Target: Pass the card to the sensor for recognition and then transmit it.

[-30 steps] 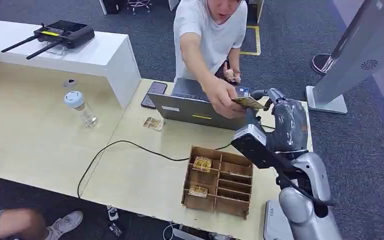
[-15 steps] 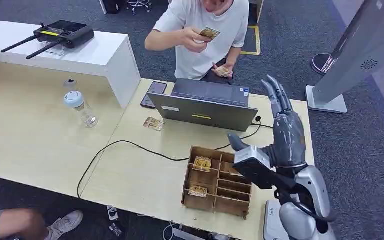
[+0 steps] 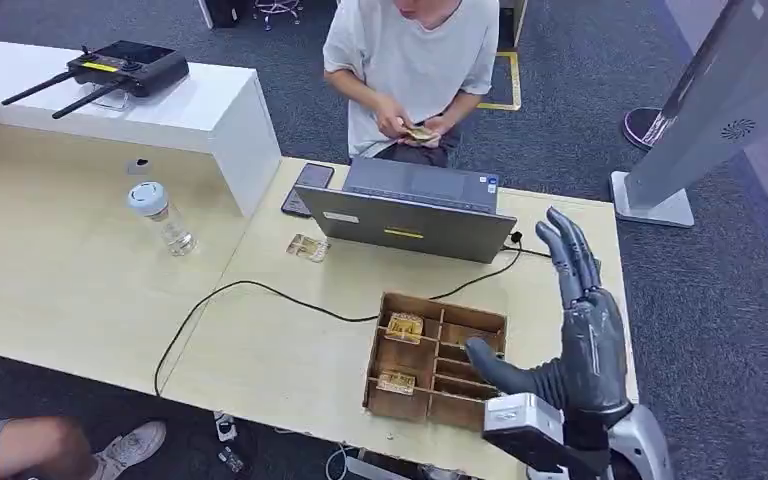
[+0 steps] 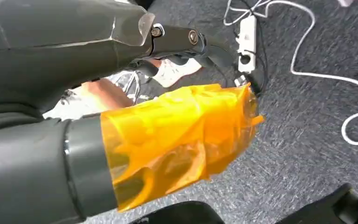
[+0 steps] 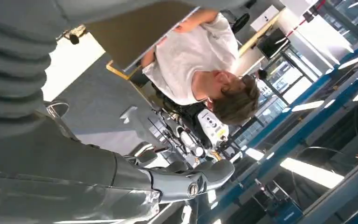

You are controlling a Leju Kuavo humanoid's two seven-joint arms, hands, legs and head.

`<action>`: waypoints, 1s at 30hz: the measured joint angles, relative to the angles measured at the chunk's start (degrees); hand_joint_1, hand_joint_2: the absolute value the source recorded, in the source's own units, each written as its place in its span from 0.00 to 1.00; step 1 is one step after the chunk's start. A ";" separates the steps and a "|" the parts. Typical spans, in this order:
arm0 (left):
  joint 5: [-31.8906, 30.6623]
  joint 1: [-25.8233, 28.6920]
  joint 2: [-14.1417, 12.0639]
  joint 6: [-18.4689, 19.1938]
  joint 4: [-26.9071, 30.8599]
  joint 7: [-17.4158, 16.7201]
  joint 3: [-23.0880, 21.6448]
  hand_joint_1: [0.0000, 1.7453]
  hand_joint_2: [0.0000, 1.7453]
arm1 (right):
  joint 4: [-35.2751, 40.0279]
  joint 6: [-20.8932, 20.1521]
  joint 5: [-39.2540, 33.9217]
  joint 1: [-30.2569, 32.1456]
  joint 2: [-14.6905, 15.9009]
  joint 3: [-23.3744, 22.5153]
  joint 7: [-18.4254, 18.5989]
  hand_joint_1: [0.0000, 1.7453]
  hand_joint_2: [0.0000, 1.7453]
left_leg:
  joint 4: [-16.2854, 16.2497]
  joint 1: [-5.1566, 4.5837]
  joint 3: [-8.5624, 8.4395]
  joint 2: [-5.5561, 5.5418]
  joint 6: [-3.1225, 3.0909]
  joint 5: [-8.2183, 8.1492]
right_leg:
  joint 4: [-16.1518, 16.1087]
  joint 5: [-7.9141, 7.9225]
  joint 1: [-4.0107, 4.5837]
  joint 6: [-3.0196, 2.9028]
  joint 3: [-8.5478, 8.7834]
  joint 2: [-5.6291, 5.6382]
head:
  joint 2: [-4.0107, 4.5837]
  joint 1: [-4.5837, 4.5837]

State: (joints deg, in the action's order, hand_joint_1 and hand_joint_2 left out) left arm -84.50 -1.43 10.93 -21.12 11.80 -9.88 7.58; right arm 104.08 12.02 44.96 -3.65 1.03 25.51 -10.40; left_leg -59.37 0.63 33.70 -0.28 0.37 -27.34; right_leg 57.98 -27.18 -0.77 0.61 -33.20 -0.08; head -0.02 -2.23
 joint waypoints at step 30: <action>0.31 -0.38 0.02 0.70 0.00 -1.42 1.64 0.00 0.00 | -6.91 3.00 12.92 7.78 0.26 4.53 6.80 0.00 1.00 | 0.00 0.00 0.02 0.01 0.00 0.00 | 0.00 0.00 0.00 0.00 -0.01 0.00 | 0.00 0.00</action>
State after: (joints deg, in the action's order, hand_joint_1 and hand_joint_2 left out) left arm -84.19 -1.81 10.95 -20.41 11.80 -11.30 9.22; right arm 97.17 15.02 57.88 4.12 1.29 30.03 -3.61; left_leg -59.37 0.63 33.72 -0.27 0.37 -27.33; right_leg 57.98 -27.18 -0.77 0.61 -33.21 -0.08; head -0.02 -2.23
